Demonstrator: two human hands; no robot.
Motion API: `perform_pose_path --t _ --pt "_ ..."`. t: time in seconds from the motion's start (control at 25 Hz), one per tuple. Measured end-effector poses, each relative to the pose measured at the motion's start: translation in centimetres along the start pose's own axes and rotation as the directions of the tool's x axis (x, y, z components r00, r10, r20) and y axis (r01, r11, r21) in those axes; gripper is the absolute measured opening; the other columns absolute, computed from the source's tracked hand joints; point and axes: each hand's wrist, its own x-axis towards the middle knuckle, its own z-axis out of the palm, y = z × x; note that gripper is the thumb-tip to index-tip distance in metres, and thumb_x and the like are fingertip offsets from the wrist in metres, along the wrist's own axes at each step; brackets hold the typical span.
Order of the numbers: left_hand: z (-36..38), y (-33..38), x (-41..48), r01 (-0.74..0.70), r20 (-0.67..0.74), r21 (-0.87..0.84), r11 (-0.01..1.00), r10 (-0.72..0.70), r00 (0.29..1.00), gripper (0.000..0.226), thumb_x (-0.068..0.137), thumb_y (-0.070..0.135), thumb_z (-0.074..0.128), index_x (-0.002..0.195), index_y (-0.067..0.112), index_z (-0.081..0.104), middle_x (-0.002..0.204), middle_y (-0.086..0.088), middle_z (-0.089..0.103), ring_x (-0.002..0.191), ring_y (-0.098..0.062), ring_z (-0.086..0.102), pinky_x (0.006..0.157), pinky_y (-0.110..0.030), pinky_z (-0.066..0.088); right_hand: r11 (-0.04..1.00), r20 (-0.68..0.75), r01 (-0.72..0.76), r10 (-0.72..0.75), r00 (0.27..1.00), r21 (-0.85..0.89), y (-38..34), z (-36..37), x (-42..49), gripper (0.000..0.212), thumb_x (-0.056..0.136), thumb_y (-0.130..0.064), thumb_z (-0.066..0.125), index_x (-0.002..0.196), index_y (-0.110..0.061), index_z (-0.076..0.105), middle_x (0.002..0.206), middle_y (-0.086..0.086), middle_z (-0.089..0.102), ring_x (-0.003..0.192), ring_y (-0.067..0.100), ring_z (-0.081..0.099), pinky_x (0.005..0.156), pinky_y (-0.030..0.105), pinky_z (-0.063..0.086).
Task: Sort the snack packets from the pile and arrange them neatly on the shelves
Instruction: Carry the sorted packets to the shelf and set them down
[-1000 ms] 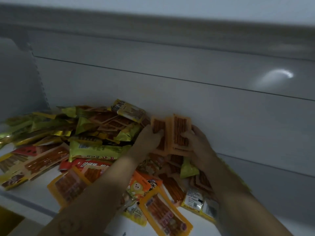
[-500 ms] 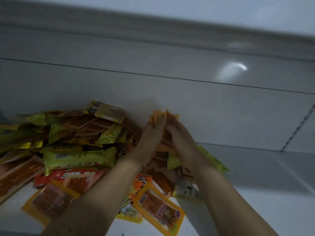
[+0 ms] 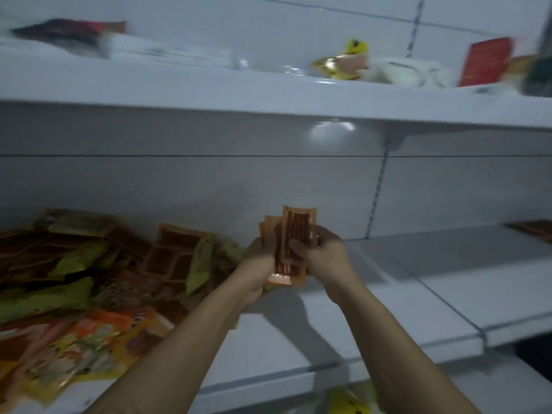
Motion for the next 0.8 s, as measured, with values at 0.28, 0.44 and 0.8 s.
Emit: perform_pose_path --t 0.28,0.44,0.8 --pt "15.3 -1.7 -3.3 0.040 0.229 0.076 0.996 -0.056 0.972 0.047 0.105 0.046 0.031 0.106 0.017 0.068 0.097 -0.007 0.076 0.090 -0.022 0.073 0.087 -0.040 0.057 0.995 -0.225 -0.096 0.094 0.970 0.002 2.1 -16.0 -5.7 0.024 0.086 -0.008 0.070 0.108 -0.018 0.063 0.094 0.001 0.073 0.079 0.018 0.073 0.063 0.040 0.062" --pt "23.5 -3.1 -5.3 0.054 0.274 0.111 0.992 -0.083 0.958 0.047 0.105 0.046 0.030 0.111 0.016 0.067 0.096 -0.005 0.076 0.087 -0.020 0.073 0.078 -0.035 0.058 0.990 -0.335 -0.135 0.119 0.935 -0.026 3.8 -23.6 -9.8 0.025 0.086 -0.017 0.073 0.108 -0.021 0.064 0.093 -0.001 0.073 0.078 0.015 0.073 0.066 0.042 0.062" --pt "37.7 -5.5 -9.4 0.016 0.417 0.177 0.984 -0.090 0.904 0.052 0.104 0.049 0.026 0.113 0.018 0.067 0.095 -0.002 0.074 0.088 -0.019 0.072 0.088 -0.040 0.057 0.981 -0.514 -0.189 0.144 0.846 -0.036 6.2 -35.1 -16.2 0.027 0.088 -0.015 0.069 0.114 -0.019 0.062 0.098 -0.003 0.072 0.086 0.012 0.071 0.076 0.038 0.061"
